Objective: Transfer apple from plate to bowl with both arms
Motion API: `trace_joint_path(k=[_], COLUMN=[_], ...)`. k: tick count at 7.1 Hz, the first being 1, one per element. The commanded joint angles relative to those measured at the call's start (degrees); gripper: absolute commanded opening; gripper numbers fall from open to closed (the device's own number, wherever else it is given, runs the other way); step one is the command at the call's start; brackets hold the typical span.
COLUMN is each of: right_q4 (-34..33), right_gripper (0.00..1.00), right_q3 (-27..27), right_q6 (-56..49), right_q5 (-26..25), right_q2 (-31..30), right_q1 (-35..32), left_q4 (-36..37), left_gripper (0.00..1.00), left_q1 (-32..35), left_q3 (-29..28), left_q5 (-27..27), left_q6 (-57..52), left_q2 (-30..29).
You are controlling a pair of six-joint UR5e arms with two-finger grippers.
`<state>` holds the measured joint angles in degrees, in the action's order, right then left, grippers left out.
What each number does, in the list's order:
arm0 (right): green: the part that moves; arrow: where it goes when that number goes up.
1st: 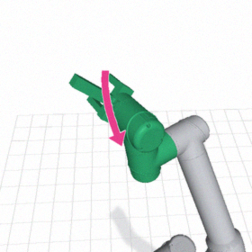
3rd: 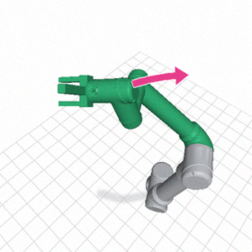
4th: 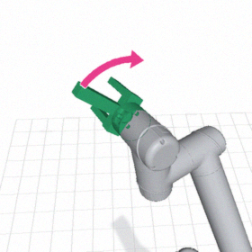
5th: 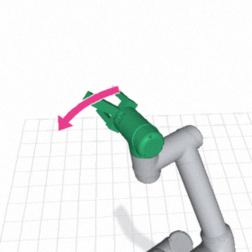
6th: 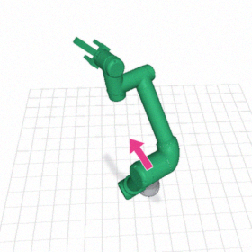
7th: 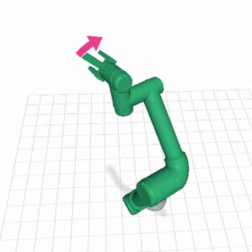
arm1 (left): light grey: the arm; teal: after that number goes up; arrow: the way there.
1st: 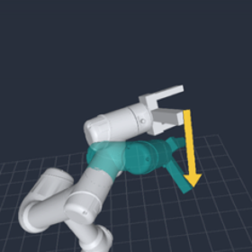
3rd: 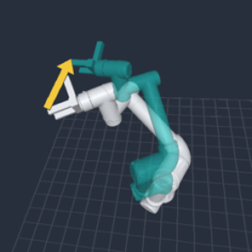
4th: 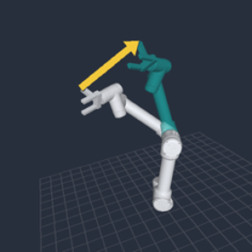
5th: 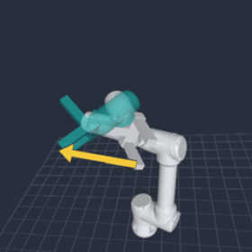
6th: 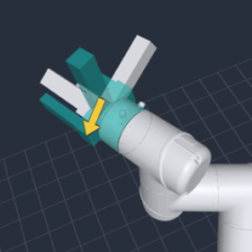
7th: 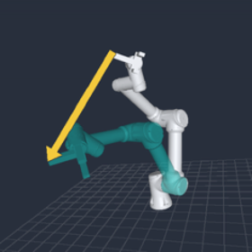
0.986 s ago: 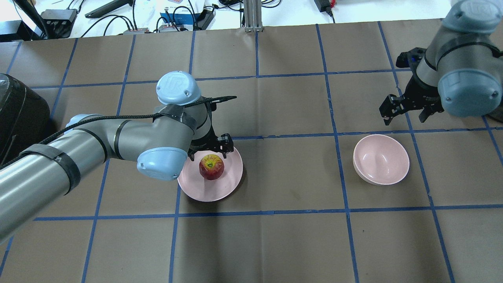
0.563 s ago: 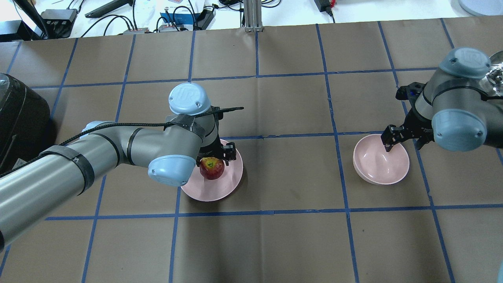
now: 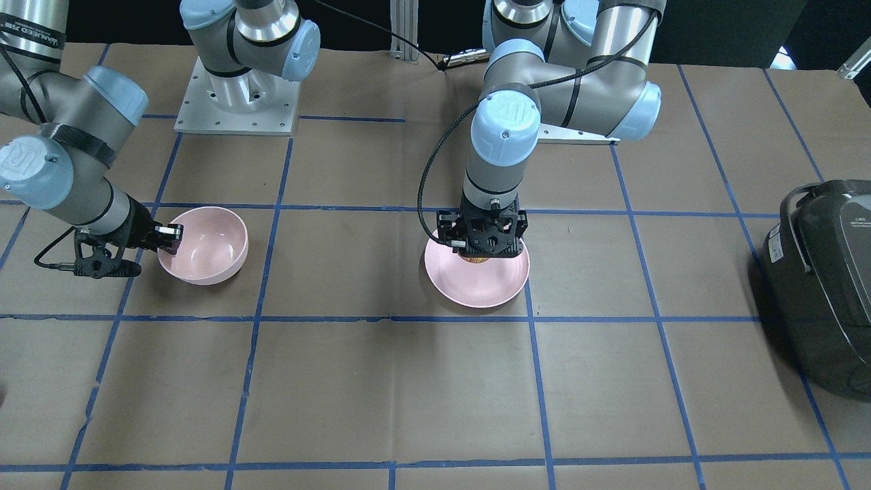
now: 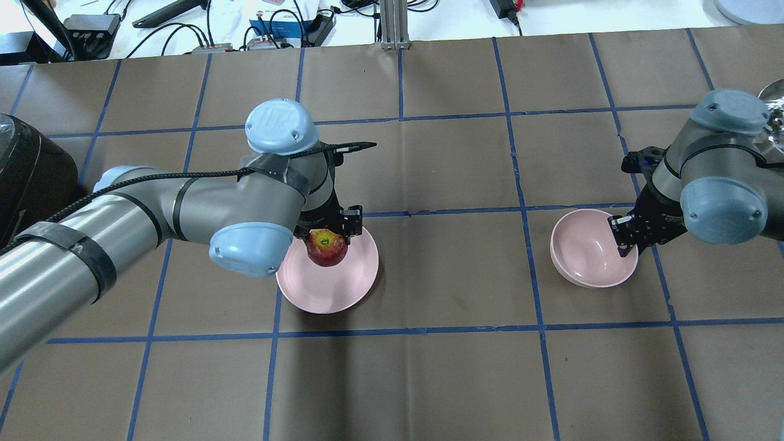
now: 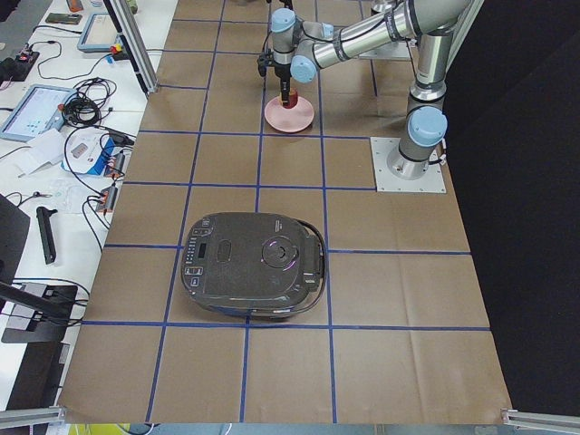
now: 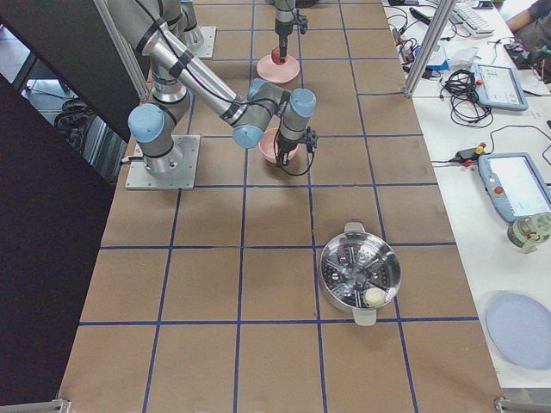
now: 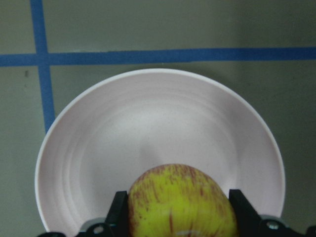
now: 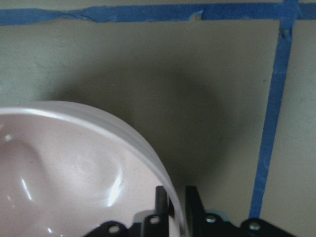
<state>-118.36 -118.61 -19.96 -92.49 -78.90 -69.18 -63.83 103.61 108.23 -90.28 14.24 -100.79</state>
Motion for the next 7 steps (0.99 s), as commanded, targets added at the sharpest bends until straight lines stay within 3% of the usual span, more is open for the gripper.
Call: trace_joint_path(k=[1,3,5,7], right_q4=[2.06,9.09,8.68,8.06], right_gripper=[0.04,0.04,0.04,0.05], right_q3=[1.96,8.81,9.45,8.93], right_q6=[2.79,10.77,22.97,25.05], right_q5=[3.08,5.74,8.37,10.66], right_q2=[-1.16,-1.08,-0.38,1.11], right_q1=[-0.95,-7.33,-16.99,-21.51], left_q4=[-16.96,-18.26,-18.27,-18.35], left_gripper=[0.31,0.29,0.29,0.29], left_q1=[0.72,1.07,1.07,1.33], left_q3=[-11.68,-14.10,-14.19,-13.75], left_q5=[-0.07,0.28,0.28,0.37], left_q6=[2.01,4.74,4.92,5.71], left_q2=[2.17,1.47,1.56,1.47])
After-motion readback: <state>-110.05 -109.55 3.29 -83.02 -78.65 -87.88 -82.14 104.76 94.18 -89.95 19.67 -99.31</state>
